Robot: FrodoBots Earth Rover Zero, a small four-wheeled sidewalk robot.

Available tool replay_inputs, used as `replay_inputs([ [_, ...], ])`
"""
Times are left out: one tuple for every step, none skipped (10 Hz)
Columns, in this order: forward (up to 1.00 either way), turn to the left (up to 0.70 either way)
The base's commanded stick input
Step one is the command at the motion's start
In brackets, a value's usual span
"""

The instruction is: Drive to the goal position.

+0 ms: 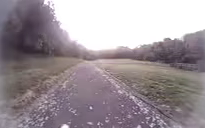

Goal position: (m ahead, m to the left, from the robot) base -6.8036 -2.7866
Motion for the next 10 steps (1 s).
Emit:
replay_inputs([
  [0.00, -0.50],
  [0.00, -0.50],
  [0.00, -0.50],
  [0.00, -0.50],
  [0.00, -0.50],
  [0.00, -0.50],
  [0.00, -0.50],
  [0.00, -0.50],
  [0.00, -0.50],
  [0.00, -0.50],
])
